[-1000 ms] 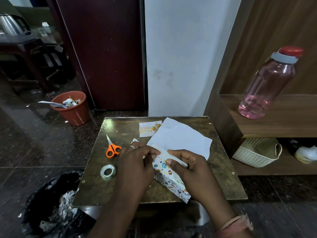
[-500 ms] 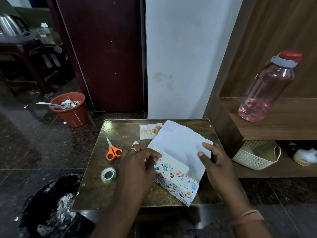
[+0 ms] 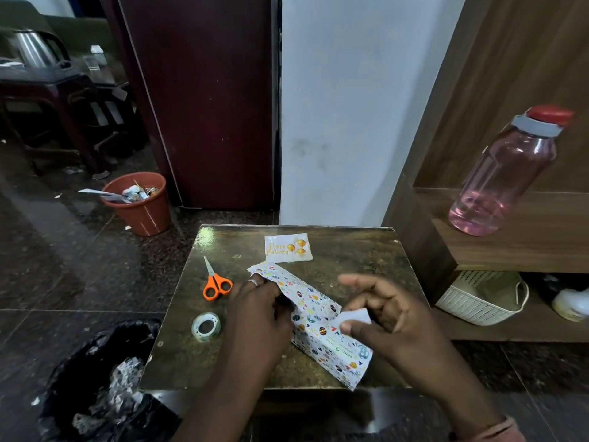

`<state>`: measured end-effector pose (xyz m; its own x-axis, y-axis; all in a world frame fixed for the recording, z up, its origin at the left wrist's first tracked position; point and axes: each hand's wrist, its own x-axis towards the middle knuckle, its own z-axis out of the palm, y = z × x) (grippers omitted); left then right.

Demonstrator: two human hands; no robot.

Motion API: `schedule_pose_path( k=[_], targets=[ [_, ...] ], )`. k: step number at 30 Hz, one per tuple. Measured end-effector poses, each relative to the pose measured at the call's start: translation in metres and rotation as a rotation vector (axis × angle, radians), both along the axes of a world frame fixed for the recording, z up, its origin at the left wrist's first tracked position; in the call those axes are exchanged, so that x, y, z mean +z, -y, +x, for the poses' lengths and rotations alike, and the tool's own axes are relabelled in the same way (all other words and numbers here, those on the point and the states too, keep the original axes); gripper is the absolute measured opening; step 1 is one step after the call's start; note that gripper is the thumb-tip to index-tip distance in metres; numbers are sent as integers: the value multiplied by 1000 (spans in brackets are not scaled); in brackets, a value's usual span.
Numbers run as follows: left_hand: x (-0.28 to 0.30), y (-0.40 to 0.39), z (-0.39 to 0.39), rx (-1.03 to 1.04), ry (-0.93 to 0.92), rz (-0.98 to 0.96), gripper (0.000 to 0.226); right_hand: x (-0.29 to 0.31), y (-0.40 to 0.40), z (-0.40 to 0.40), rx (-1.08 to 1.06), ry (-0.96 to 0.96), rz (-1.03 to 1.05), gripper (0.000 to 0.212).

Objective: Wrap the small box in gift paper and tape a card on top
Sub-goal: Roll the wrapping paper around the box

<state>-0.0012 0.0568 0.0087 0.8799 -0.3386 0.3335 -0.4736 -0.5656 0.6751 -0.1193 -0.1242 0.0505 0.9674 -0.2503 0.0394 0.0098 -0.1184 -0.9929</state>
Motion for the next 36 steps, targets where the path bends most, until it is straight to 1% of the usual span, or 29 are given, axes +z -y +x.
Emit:
schedule_pose_path(
  k=[2, 5, 7, 9, 11, 12, 14, 16, 18, 19, 21, 23, 25, 26, 28, 30, 33, 36],
  targets=[
    [0, -1, 0, -6, -41, -7, 19, 2, -3, -1, 47, -72, -197, 44],
    [1, -3, -2, -18, -129, -128, 19, -2, -13, 2, 124, -89, -529, 34],
    [4, -1, -5, 17, -168, -211, 28, -3, -22, 5, 134, -76, -769, 40],
    [3, -1, -5, 97, -202, -247, 37, 3, -31, 9, 137, -107, -933, 54],
    [2, -2, -5, 129, -241, -282, 37, 9, -39, 12, 149, -183, -1056, 71],
    [1, -2, -4, 135, -262, -317, 34, 11, -42, 13, 143, -215, -1101, 74],
    [3, -4, -3, 180, -320, -440, 26, 14, -48, 13, 105, -250, -1150, 73],
    [7, -6, -1, 248, -400, -607, 16, 17, -52, 12, 71, -267, -1176, 69],
    [8, -8, 2, 268, -473, -739, 7, 20, -57, 11, 58, -304, -1192, 65],
    [8, -8, 4, 271, -499, -763, 9, 20, -60, 10, 51, -318, -1187, 63],
    [8, -8, 6, 283, -508, -743, 18, 16, -66, 10, 20, -318, -1149, 58],
    [9, -8, 6, 263, -533, -749, 16, 9, -68, 11, -16, -281, -1128, 57],
    [8, -9, 7, 217, -580, -817, 13, 2, -62, 12, -44, -238, -1093, 58],
    [7, -10, 8, 208, -597, -844, 15, -2, -55, 13, -59, -213, -1037, 57],
    [4, -11, 11, 221, -573, -802, 22, -6, -39, 13, -103, -158, -816, 48],
    [8, -12, 10, 223, -504, -674, 29, -5, -22, 11, -143, -120, -572, 39],
    [9, -11, 9, 124, -465, -552, 39, 0, -3, 8, -137, -175, -305, 33],
    [5, -6, 3, 11, -399, -347, 53, 4, 8, 6, -105, -283, -92, 28]
  ],
)
